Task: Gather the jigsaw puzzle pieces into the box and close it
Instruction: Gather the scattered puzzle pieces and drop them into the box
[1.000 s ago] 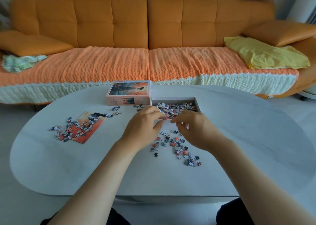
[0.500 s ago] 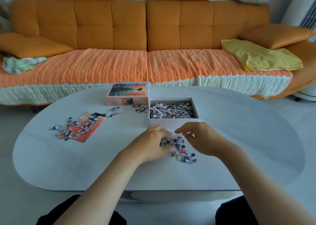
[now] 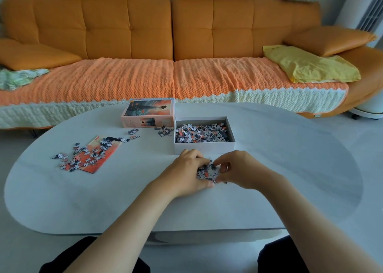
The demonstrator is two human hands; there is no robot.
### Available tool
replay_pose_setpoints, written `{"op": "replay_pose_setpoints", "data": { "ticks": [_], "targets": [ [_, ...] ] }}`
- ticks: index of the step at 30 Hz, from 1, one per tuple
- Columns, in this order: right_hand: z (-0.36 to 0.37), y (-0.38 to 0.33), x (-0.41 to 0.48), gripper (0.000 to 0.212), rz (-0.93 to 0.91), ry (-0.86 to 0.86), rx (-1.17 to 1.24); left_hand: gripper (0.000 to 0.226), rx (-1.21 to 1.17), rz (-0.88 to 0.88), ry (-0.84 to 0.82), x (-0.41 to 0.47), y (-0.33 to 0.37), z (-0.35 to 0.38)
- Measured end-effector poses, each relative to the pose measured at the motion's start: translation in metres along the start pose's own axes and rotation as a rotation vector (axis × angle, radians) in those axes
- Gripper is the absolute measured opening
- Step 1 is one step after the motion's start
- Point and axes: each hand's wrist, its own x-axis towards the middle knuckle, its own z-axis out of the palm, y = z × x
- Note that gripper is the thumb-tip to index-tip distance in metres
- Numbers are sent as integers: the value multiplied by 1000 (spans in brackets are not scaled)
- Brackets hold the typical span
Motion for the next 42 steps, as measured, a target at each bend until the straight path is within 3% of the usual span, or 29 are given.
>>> {"op": "replay_pose_setpoints", "data": {
  "ticks": [5, 9, 11, 16, 23, 30, 37, 42],
  "targets": [
    [-1, -1, 5, 47, 23, 40, 34, 74, 0, -15, -9, -1, -10, -11],
    [-4, -5, 3, 71, 2, -33, -104, 94, 71, -85, -100, -5, -21, -22],
    [1, -10, 5, 76, -17, -75, -185, 89, 65, -118, -124, -6, -24, -23],
    [13, -23, 16, 51, -62, -44, -191, 56, -31, -87, -72, -2, -22, -19],
    [13, -26, 20, 64, -27, -38, -126, 73, -16, -140, -87, -6, -31, -30],
    [14, -40, 23, 32, -63, -10, -72, 35, -55, -118, -43, -7, -26, -28],
    [14, -41, 27, 12, -74, 43, -17, 21, -166, -173, 25, -5, -26, -30],
    [14, -45, 29, 12, -44, 36, 64, 17, -261, -257, 31, 1, -27, -31]
  ]
}}
